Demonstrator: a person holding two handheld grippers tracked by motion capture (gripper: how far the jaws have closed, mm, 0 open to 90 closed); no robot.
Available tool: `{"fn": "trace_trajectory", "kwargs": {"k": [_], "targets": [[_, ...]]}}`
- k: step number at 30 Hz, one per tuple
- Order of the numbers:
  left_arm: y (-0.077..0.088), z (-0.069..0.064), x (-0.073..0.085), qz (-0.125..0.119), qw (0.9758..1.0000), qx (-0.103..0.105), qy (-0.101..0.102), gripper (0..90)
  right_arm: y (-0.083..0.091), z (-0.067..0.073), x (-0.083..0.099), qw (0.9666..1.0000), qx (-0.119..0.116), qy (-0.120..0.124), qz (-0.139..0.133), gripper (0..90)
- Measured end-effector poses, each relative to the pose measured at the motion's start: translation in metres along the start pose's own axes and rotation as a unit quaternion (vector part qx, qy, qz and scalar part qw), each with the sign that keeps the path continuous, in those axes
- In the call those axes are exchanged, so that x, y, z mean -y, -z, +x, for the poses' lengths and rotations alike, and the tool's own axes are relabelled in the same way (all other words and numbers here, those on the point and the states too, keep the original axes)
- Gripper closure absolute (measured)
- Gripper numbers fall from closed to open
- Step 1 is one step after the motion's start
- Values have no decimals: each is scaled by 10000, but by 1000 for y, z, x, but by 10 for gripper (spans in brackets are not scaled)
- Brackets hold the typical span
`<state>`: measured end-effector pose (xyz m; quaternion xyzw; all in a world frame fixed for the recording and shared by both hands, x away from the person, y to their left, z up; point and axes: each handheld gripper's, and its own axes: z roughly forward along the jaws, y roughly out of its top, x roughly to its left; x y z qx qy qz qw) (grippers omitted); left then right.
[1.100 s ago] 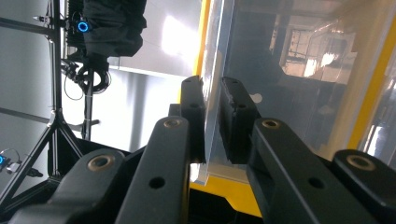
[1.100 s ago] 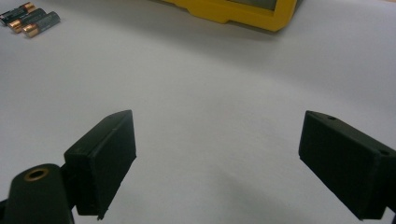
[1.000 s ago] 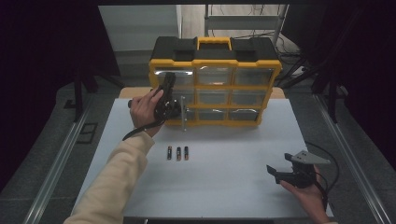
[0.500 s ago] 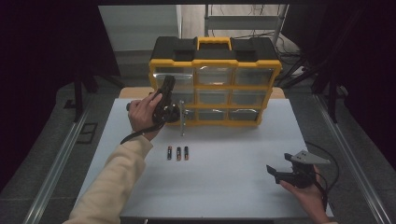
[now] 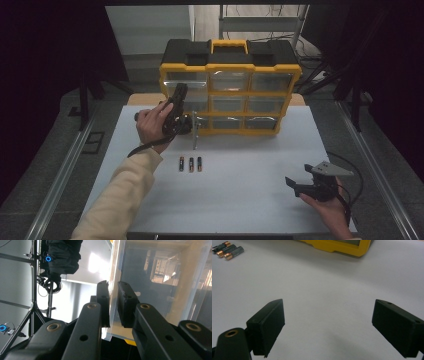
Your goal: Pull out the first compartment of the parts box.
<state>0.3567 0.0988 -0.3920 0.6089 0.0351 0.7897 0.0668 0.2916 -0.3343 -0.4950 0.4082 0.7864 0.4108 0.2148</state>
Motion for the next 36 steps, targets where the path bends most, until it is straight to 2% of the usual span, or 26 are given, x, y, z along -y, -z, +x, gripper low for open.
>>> {"fn": "trace_trajectory", "kwargs": {"k": [36], "targets": [[19, 3, 1, -85, 10000, -9, 42, 807, 0, 0, 0, 10000, -9, -3, -10, 115]]}}
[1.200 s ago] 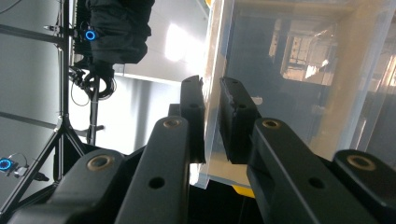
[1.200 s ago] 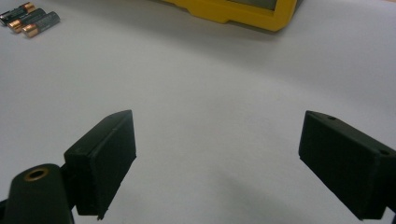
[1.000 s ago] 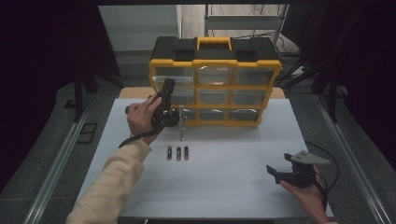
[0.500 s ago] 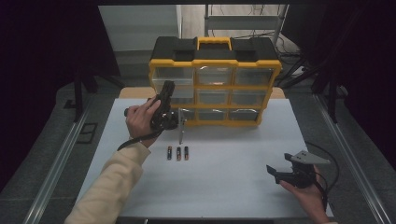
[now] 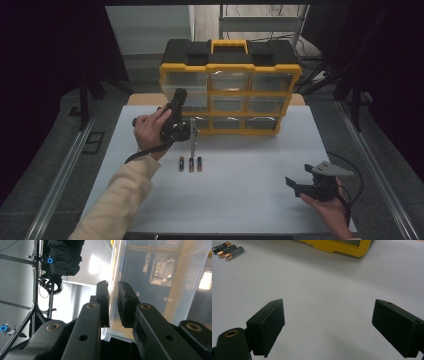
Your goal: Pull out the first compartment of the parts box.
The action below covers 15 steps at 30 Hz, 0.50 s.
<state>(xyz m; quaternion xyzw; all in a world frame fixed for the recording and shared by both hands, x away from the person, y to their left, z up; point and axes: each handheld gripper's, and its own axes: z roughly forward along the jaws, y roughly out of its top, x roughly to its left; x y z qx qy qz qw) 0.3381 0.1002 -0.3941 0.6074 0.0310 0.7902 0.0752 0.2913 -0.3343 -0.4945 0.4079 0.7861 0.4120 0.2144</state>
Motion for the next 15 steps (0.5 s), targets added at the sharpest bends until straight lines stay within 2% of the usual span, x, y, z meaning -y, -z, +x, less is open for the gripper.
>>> {"fn": "trace_trajectory", "kwargs": {"k": [15], "targets": [[9, 2, -1, -72, 10000, -26, -12, 802, 0, 0, 0, 10000, 5, -2, 4, 114]]}}
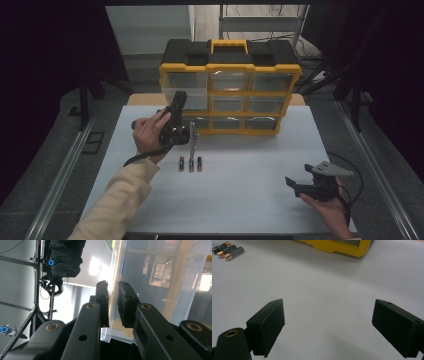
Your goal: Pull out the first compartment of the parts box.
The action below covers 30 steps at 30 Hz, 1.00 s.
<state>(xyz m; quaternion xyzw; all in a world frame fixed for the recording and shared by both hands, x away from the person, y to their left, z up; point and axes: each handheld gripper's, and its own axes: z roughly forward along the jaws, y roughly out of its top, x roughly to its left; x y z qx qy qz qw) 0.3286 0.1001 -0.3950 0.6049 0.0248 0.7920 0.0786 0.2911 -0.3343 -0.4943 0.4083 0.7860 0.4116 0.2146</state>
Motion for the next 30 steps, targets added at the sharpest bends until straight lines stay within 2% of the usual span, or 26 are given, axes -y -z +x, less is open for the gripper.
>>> {"fn": "trace_trajectory", "kwargs": {"k": [30], "targets": [[14, 1, 0, -66, 10000, -3, 2, 793, -1, 0, 0, 10000, 8, 14, 11, 114]]}}
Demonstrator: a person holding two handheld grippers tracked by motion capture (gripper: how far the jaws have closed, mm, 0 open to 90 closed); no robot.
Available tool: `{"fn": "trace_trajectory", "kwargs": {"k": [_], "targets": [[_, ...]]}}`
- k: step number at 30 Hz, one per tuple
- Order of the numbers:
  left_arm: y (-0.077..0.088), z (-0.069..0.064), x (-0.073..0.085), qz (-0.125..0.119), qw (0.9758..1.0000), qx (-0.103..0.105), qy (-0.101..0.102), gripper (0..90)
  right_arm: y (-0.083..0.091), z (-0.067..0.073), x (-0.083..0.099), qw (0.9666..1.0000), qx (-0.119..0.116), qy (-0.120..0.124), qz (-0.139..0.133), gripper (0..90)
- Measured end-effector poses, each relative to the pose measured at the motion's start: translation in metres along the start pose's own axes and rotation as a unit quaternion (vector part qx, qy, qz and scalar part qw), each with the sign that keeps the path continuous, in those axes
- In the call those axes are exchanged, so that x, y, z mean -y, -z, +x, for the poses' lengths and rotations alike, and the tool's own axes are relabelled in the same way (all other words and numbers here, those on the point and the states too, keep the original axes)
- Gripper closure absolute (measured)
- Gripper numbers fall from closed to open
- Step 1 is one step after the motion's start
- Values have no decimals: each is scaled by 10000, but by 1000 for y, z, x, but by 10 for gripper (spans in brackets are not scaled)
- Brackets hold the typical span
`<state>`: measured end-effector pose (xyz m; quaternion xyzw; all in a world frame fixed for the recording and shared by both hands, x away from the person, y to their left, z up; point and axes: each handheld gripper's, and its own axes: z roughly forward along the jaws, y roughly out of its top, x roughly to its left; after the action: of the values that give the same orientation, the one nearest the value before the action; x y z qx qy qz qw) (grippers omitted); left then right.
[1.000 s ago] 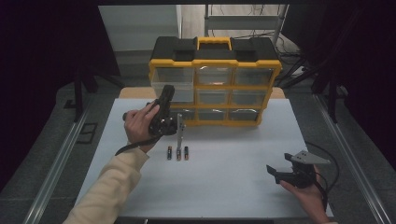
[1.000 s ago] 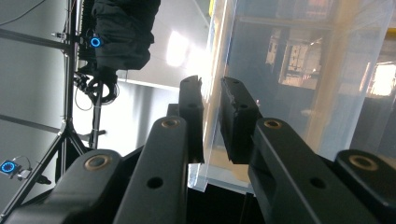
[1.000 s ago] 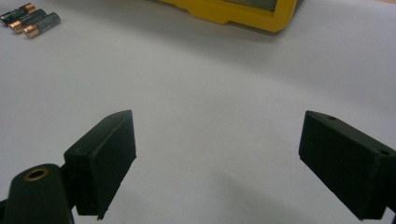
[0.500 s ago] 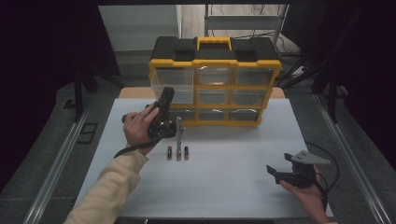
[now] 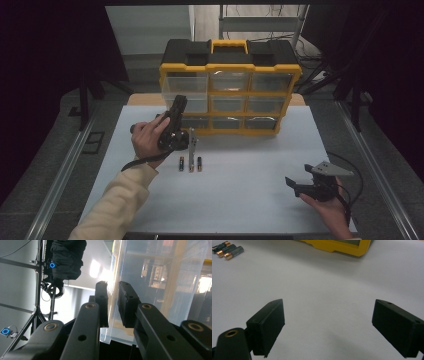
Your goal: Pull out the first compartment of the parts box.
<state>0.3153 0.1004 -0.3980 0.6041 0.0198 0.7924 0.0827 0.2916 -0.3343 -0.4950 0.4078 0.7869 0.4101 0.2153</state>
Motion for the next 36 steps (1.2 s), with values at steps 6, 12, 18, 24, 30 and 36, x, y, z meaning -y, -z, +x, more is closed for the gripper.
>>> {"fn": "trace_trajectory", "kwargs": {"k": [6, 12, 18, 24, 30, 36], "targets": [[0, 0, 1, -27, 10000, -9, 40, 788, 0, 0, 0, 10000, 3, -4, -3, 114], [-1, 0, 3, -62, 9999, 17, 124, 767, 0, 0, 0, 10000, 8, -10, 0, 114], [3, 1, 4, -193, 9989, 83, 408, 608, 2, -2, 0, 10000, 28, -46, -27, 114], [11, 0, 5, -446, 9930, 418, 1008, 370, 2, -1, 0, 10000, 12, -28, -27, 114], [19, 1, 8, -358, 9718, 1202, 1995, 289, 2, -1, 0, 10000, 22, -38, -32, 114], [22, 3, 17, -417, 9307, 2313, 2805, 204, 2, -1, 0, 10000, 17, -22, -30, 114]]}}
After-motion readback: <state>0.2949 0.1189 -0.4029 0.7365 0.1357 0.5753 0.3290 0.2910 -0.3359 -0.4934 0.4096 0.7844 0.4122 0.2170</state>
